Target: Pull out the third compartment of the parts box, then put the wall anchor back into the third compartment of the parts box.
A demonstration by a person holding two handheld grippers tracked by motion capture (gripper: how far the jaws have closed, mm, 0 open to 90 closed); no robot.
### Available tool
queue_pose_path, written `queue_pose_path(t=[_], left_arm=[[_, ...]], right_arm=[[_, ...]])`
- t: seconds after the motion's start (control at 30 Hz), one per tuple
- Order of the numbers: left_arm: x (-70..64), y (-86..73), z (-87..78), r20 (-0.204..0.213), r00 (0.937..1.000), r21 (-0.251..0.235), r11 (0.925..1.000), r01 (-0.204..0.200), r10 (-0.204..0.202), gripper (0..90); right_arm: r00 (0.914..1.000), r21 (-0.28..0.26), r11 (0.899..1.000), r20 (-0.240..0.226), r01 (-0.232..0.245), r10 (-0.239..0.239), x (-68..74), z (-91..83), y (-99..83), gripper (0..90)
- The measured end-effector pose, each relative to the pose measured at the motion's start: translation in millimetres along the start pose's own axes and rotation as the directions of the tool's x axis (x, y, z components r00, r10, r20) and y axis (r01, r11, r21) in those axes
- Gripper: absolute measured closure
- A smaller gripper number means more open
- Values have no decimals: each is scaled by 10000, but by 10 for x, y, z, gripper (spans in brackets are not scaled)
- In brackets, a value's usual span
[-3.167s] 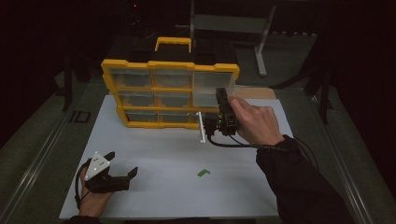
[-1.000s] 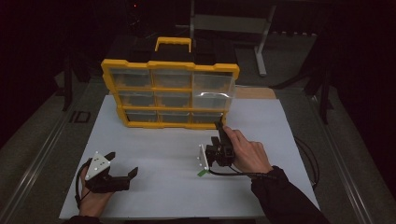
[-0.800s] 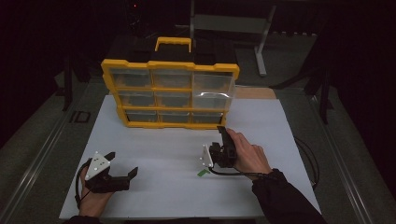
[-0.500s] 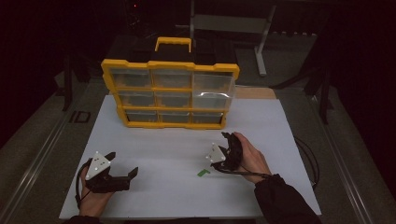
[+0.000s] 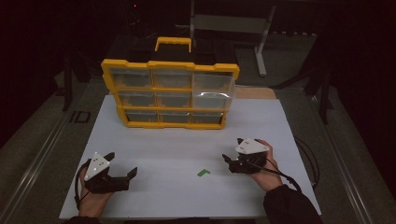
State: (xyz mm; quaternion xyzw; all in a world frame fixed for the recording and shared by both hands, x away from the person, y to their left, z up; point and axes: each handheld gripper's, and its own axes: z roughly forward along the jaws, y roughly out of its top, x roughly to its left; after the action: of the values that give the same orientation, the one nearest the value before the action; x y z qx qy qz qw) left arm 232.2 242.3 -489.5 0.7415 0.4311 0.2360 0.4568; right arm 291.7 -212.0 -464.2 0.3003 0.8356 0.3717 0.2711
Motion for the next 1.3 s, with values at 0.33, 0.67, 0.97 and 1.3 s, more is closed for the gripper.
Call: queue_pose_path(t=[0.33, 0.67, 0.97, 1.3], left_arm=[[0, 0, -5, -14, 10000, -27, 10000, -6, 6, 1], [-3, 11, -10, 4, 10000, -104, 9999, -24, 25, 1], [-19, 28, 11, 101, 9998, -91, 9998, -183, 184, 1], [-33, 31, 37, 183, 9997, -10, 9998, -188, 188, 1]], right_arm=[[9763, -1046, 9708, -336, -2160, 2136, -195, -229, -407, 187], [9287, -2202, 9024, -1090, -3703, 3545, -336, -390, -726, 146], [9345, -2753, 8934, -780, -3550, 3473, -355, -435, -804, 139], [9446, -2445, 9125, -715, -3279, 3203, -313, -396, -793, 139]])
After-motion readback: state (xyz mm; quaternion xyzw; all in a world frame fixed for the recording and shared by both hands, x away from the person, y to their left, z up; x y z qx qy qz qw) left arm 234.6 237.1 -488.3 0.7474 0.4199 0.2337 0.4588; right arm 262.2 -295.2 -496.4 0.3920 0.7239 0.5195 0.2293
